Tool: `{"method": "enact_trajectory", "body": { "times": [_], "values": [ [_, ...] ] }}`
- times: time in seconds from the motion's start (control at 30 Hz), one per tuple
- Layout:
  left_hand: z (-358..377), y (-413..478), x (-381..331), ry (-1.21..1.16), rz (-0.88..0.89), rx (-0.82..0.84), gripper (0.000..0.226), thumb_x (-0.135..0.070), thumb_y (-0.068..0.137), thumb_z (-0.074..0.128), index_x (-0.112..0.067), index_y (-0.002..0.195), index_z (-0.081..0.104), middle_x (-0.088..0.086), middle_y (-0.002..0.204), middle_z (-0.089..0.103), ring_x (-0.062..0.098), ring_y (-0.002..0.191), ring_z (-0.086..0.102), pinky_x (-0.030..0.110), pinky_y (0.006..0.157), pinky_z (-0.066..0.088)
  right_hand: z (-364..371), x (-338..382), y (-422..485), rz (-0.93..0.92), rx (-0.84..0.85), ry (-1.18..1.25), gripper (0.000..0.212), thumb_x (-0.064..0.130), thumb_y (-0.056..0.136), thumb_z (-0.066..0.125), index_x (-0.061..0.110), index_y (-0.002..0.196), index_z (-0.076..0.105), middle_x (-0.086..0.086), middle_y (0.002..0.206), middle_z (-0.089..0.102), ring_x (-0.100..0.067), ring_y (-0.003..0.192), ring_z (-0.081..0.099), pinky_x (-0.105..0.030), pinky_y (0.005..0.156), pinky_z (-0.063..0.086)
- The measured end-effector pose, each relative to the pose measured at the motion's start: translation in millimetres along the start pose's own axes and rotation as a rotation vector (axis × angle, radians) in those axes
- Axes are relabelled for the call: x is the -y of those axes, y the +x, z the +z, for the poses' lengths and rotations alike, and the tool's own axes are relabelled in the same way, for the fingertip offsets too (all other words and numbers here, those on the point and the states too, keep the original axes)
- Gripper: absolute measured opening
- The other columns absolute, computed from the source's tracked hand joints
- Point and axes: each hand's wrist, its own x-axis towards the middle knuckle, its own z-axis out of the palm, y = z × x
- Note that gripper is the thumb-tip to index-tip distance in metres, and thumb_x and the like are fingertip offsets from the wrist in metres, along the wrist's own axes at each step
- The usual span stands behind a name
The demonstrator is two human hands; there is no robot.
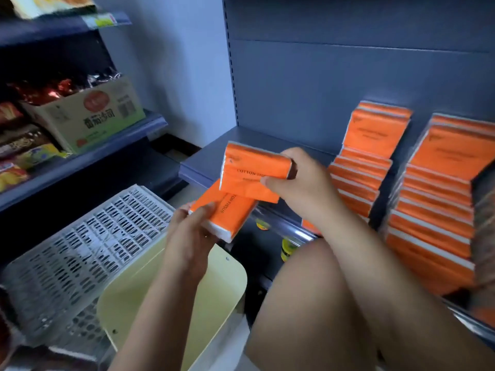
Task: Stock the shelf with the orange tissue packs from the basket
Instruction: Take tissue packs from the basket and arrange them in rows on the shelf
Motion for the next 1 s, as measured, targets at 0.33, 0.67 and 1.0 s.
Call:
{"method": "enact_trajectory", "body": {
  "times": [0.33, 0.67, 1.0],
  "values": [
    [128.9, -59.9, 3.9, 0.098, -0.028, 0.415, 0.047, -0.015, 0.077, 0.063, -0.006, 0.123, 0.067, 0.021, 0.116, 0.074, 0.036, 0.098, 0.069, 0.043, 0.075, 0.058, -167.6, -27.5, -72.1, -0.052, -0.289, 0.186, 0.042, 0.007, 0.083, 0.084, 0.027, 0.115, 0.066, 0.006, 0.098, 0.078, -0.005, 0.09, 0.073, -0.03, 0.084, 0.06],
    [239.6, -94.3, 59.3, 0.005, -0.218, 0.561, 0.064, -0.023, 0.08, 0.059, -0.009, 0.143, 0.059, 0.016, 0.129, 0.067, 0.037, 0.104, 0.067, 0.048, 0.079, 0.056, -299.0, -89.1, -159.2, -0.028, -0.645, 0.048, 0.04, 0.01, 0.079, 0.088, 0.034, 0.106, 0.071, 0.014, 0.099, 0.075, -0.007, 0.088, 0.071, -0.029, 0.079, 0.057],
    [357.7, -102.2, 92.5, 0.031, -0.271, 0.757, 0.015, -0.012, 0.098, 0.055, -0.024, 0.104, 0.063, 0.002, 0.095, 0.068, 0.019, 0.083, 0.068, 0.023, 0.059, 0.055, -369.7, -141.6, -191.4, 0.051, -0.944, -0.139, 0.035, 0.024, 0.08, 0.085, 0.032, 0.111, 0.071, 0.006, 0.098, 0.076, -0.024, 0.084, 0.071, -0.046, 0.083, 0.059]
  ]
}}
